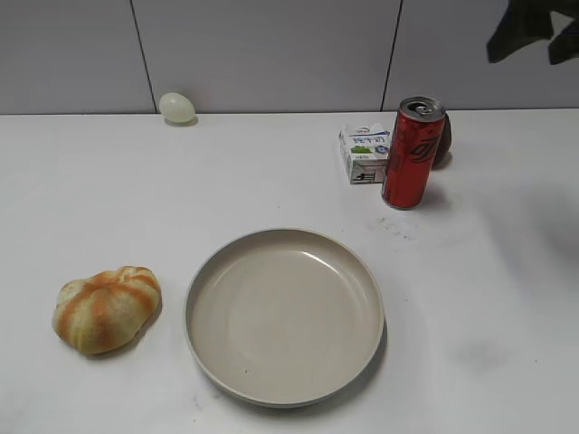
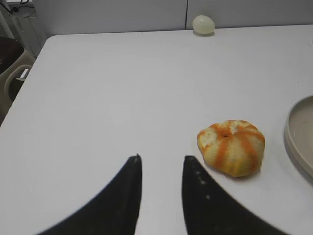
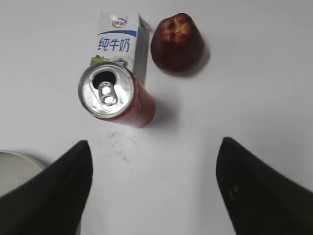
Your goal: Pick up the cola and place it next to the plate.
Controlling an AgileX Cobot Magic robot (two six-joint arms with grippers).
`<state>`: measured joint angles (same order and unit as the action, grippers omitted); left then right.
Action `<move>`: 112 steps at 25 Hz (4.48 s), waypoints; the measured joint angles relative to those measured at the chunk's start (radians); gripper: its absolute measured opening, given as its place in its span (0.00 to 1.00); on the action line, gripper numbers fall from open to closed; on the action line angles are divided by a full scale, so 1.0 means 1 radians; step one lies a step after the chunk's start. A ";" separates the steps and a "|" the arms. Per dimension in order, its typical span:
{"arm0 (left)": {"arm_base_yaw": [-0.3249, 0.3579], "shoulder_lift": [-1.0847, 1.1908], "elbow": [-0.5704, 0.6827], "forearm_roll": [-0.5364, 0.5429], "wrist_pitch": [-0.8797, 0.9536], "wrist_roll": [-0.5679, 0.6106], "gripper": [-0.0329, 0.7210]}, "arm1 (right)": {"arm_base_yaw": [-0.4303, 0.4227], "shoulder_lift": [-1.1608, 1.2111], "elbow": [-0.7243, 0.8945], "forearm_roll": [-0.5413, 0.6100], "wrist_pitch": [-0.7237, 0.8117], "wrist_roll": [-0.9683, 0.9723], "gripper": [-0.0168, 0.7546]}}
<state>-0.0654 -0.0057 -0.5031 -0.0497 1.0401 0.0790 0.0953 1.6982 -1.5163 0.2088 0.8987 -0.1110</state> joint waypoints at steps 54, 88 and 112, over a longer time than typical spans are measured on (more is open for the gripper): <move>0.000 0.000 0.000 0.000 0.000 0.000 0.35 | 0.178 0.274 -0.337 -0.147 0.308 0.178 0.71; 0.000 0.000 0.000 0.000 0.000 0.000 0.35 | 0.345 -0.144 0.600 -0.097 -0.285 0.172 0.78; 0.000 0.000 0.000 0.000 0.000 0.000 0.35 | 0.032 0.182 -0.170 -0.164 0.287 0.179 0.86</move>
<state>-0.0654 -0.0057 -0.5031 -0.0497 1.0401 0.0790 0.1270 1.8801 -1.6868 0.0447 1.1853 0.0676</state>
